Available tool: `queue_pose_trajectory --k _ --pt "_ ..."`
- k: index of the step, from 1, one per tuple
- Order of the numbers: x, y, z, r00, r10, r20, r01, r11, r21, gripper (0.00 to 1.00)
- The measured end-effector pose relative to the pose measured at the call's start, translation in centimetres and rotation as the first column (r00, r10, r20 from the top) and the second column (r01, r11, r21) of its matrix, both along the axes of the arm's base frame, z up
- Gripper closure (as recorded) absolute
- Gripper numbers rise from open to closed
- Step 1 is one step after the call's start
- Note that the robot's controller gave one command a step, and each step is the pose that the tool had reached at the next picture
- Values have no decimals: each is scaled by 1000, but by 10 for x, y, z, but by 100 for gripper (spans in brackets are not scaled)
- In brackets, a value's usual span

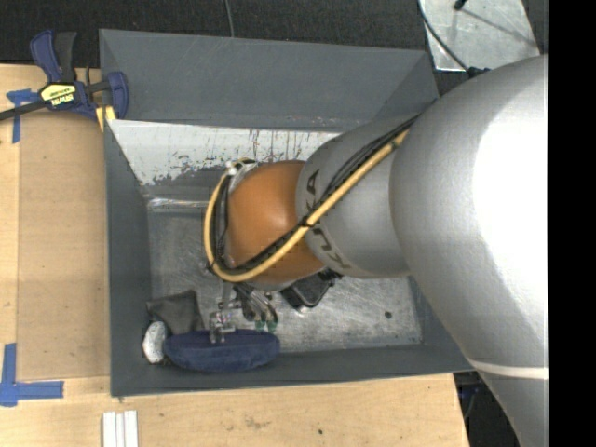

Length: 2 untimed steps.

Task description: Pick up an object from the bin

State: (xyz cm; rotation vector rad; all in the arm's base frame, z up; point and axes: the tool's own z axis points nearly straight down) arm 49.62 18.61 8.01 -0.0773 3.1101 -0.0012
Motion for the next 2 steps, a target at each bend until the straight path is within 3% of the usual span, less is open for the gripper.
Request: queue_pose_trajectory --k 1,2 --pt "-9 7 62 923 384 -22 -384 923 0 0" --pt "-8 -46 33 933 360 -12 -360 933 1 0"
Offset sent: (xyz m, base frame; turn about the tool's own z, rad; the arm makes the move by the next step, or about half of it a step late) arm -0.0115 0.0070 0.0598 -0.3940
